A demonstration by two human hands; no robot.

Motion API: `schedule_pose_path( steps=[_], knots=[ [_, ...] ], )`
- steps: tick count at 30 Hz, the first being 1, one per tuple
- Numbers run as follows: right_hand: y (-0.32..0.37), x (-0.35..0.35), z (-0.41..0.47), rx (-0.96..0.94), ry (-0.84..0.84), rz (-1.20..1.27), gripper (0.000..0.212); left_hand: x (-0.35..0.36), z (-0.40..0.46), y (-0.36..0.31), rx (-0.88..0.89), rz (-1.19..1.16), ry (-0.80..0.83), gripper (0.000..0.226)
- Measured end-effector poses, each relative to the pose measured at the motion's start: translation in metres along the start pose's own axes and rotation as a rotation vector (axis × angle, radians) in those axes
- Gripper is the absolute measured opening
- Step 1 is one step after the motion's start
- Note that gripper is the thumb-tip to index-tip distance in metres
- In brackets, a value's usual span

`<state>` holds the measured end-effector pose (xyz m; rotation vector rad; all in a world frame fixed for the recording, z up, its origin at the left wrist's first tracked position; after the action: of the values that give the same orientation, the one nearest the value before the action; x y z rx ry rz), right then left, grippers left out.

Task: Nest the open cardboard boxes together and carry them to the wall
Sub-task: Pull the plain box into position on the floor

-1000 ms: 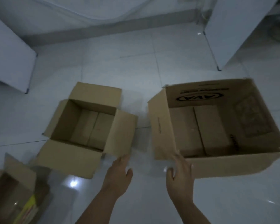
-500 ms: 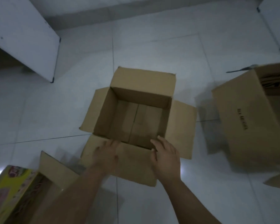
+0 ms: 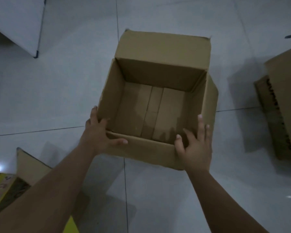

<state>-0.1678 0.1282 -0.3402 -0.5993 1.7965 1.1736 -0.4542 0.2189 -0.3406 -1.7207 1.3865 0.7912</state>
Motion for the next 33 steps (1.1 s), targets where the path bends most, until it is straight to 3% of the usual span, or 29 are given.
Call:
schedule_pose_path(
  steps=[9, 14, 17, 20, 26, 33],
  knots=[
    [-0.022, -0.027, 0.054, -0.164, 0.135, -0.14, 0.041, 0.041, -0.042, -0.029, -0.178, -0.122, -0.064, 0.105],
    [-0.027, -0.042, 0.072, -0.175, 0.135, -0.317, 0.036, 0.056, -0.057, -0.056, -0.158, -0.202, -0.074, 0.09],
    [-0.013, -0.048, 0.058, -0.233, 0.049, -0.307, 0.042, 0.051, -0.064, -0.057, -0.099, -0.219, -0.131, 0.096],
    [-0.004, -0.035, 0.031, -0.346, 0.115, -0.269, 0.06, 0.039, -0.075, -0.053, -0.012, -0.116, -0.238, 0.1],
    [-0.019, -0.021, 0.015, -0.393, 0.149, -0.344, 0.07, 0.06, -0.076, -0.051, 0.047, -0.156, -0.149, 0.108],
    [-0.026, -0.027, 0.028, -0.329, 0.085, -0.341, 0.064, 0.054, -0.053, -0.069, 0.074, -0.153, -0.15, 0.067]
  ],
)
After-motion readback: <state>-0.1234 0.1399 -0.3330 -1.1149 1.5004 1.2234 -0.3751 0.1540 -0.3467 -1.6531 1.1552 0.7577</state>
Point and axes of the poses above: each hand's wrist, its own z-axis towards the middle knuckle, its own x-axis out of the palm, y = z × x, the point moved 8 cm from there along z, towards the middle knuckle, and after that the axes turned 2 degrees about -y, right-handed, at the moved point
